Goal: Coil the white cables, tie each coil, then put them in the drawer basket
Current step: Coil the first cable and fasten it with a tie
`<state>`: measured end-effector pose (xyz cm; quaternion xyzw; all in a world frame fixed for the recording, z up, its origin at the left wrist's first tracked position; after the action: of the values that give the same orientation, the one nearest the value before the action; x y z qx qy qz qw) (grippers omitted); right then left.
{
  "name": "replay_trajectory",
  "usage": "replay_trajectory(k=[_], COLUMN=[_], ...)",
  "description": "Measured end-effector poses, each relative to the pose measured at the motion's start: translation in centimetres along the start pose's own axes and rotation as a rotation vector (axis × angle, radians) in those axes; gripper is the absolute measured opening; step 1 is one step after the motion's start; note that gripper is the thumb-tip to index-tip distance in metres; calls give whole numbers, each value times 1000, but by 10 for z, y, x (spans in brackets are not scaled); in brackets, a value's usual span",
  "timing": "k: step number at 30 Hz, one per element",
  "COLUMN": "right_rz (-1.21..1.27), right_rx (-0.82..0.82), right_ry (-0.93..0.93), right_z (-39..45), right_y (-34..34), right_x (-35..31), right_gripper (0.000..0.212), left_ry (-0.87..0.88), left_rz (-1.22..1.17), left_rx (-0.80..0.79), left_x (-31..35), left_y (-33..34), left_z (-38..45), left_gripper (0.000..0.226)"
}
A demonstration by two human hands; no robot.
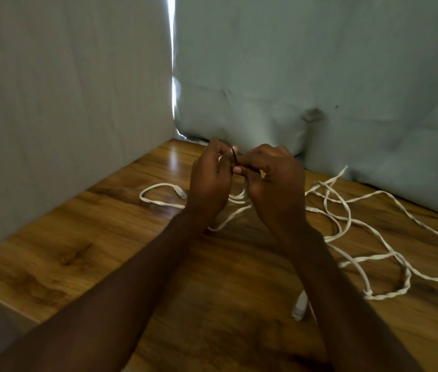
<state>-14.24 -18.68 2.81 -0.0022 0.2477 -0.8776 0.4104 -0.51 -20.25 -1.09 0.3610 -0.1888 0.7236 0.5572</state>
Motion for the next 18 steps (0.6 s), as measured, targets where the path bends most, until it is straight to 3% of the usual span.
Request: replay_trajectory(k=[5,9,15,18], right_rz=[149,291,348,446], right_rx=[58,123,52,15], right_ry=[225,533,834,977], right_z=[0,-3,-12,-16], right_y=[-10,-11,0,4], right_x=[9,31,53,64], right_gripper=[11,5,12,7], left_ry=[16,-51,-76,8], left_rz=[41,-27,-85,-65], left_rx=[-125,-245,-431,-543], left_x=[6,10,15,23], left_y=[7,15,30,34], left_z=[-5,-6,-14,-18], left_gripper=[29,29,6,17])
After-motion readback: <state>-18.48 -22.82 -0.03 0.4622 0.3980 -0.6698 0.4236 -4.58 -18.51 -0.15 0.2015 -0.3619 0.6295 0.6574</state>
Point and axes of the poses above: each hand's wrist, its own z-axis towards the middle knuckle, its own y-axis out of the palm, x = y × z, the point moved 5 cm from there along z, towards the middle knuckle, and after that the axes turned 11 degrees about -z, right-handed, at the moved point
